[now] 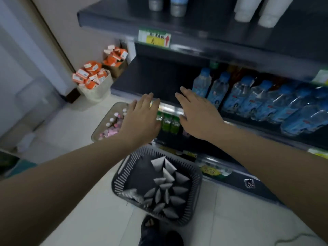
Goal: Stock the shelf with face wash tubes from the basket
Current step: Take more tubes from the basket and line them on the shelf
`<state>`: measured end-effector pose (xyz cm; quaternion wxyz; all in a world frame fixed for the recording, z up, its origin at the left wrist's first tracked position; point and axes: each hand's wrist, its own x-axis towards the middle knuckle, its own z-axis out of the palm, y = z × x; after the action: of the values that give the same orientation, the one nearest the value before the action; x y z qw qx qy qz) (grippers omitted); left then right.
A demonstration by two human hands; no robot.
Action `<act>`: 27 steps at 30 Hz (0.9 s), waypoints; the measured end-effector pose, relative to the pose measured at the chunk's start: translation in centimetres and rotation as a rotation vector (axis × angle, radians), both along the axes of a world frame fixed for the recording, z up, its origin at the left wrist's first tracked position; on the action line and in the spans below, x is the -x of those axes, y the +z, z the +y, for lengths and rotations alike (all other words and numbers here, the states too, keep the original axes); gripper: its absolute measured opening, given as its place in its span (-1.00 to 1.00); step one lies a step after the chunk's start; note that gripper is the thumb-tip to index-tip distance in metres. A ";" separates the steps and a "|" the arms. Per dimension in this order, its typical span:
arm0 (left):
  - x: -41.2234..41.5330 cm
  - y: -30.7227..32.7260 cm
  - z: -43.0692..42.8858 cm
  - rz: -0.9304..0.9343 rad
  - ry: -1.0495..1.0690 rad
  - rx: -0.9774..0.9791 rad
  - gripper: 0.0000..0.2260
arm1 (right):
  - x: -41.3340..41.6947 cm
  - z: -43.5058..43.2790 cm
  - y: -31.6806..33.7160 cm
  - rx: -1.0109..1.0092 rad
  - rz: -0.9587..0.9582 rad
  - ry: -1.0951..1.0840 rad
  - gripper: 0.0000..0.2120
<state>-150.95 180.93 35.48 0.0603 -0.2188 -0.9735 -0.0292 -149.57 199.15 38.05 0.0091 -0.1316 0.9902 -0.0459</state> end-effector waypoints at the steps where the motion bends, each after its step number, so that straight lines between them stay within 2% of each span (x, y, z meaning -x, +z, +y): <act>1: -0.7 -1.0 -0.3 -0.015 0.017 0.015 -0.45 | -0.4 -0.4 -1.0 0.013 -0.011 0.012 -0.40; 6: -3.4 -6.2 -2.2 -0.131 0.121 -0.040 -0.45 | -1.7 -2.4 -6.2 0.044 -0.100 0.071 -0.42; 11: -4.6 -11.4 -5.2 -0.270 0.176 -0.046 -0.47 | -2.1 -4.3 -11.5 0.038 -0.160 0.133 -0.48; 18: -6.9 -19.1 -9.6 -0.488 0.250 -0.004 -0.52 | -1.9 -6.9 -20.0 0.058 -0.341 0.131 -0.55; 21: -8.3 -22.3 -10.7 -0.585 0.273 -0.010 -0.58 | -2.0 -7.6 -23.3 0.061 -0.357 0.128 -0.61; 27: -9.6 -27.4 -11.3 -0.741 0.347 -0.014 -0.65 | -1.2 -7.9 -28.2 0.042 -0.394 0.137 -0.57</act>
<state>-141.37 169.67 8.10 -0.2892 -0.0255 -0.9515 -0.1022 -148.36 191.30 9.81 0.2030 -0.1874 0.9568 -0.0907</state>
